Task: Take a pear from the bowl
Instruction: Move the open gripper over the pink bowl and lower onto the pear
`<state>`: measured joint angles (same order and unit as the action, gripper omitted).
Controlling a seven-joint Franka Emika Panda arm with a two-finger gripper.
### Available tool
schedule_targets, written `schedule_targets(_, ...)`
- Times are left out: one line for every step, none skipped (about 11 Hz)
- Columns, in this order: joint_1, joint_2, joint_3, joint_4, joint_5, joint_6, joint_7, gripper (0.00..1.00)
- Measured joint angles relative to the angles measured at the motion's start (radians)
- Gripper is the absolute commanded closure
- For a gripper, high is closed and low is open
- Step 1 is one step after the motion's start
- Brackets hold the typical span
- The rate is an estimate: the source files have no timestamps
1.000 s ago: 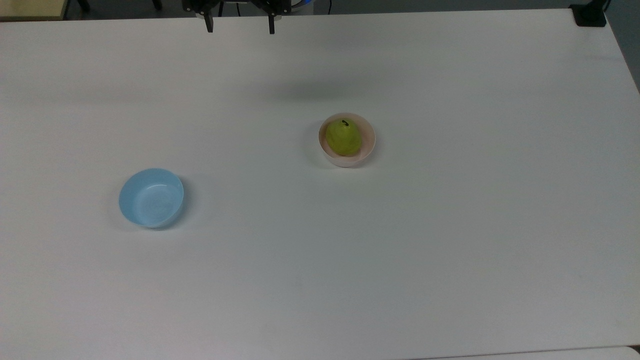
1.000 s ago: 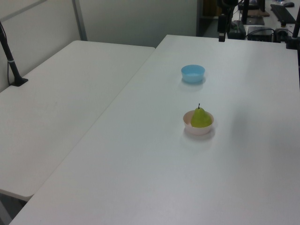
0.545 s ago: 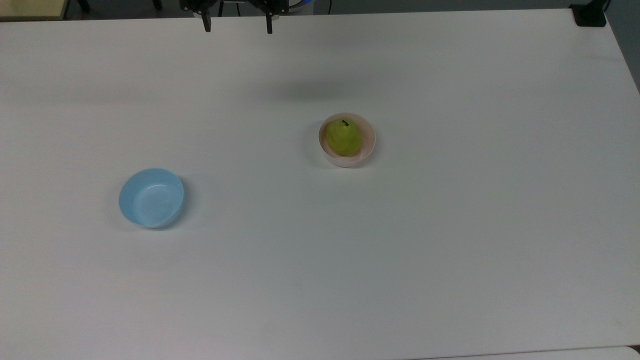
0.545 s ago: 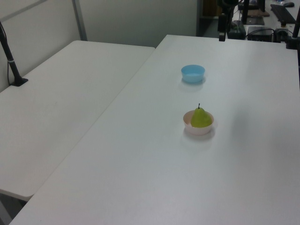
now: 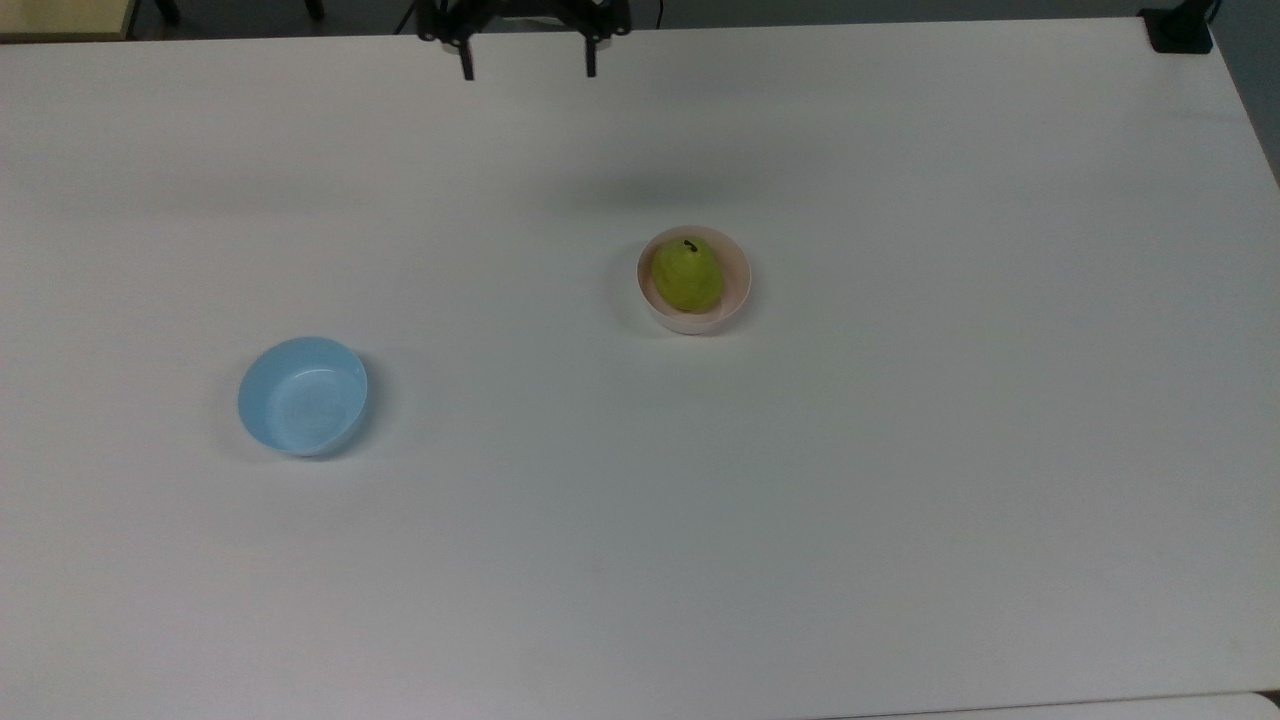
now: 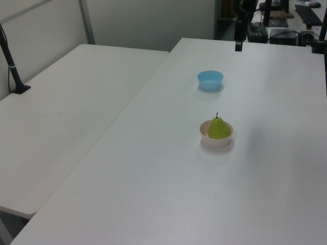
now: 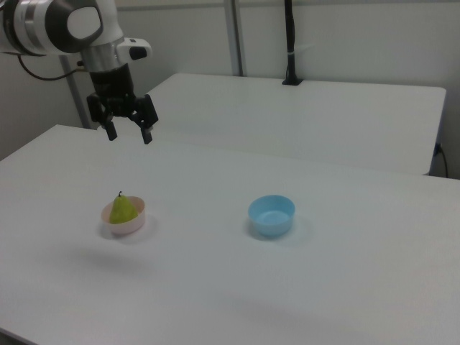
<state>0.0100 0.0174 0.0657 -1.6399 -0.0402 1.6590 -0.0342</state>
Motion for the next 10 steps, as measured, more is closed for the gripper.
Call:
schedule_targets(0.031, 0.006, 0.002, -0.006, 0.002, 0.0, 0.0, 0.0)
schedule_targets(0.067, 0.012, 0.003, -0.02, 0.004, 0.003, 0.0, 0.0)
schedule_targets(0.096, 0.02, 0.004, -0.033, 0.005, 0.016, 0.0, 0.0)
schedule_targets(0.123, 0.032, 0.005, -0.05, 0.005, 0.039, 0.0, 0.0)
schedule_targets(0.147, 0.048, 0.005, -0.069, 0.005, 0.068, 0.0, 0.0)
schedule_targets(0.163, 0.067, 0.005, -0.086, 0.005, 0.101, 0.0, 0.0)
schedule_targets(0.172, 0.09, 0.005, -0.099, 0.005, 0.13, 0.0, 0.0)
schedule_targets(0.179, 0.117, 0.005, -0.104, 0.005, 0.152, 0.0, 0.0)
schedule_targets(0.185, 0.145, 0.005, -0.105, 0.005, 0.173, 0.0, 0.0)
schedule_targets(0.193, 0.172, 0.005, -0.107, 0.005, 0.192, 0.0, 0.0)
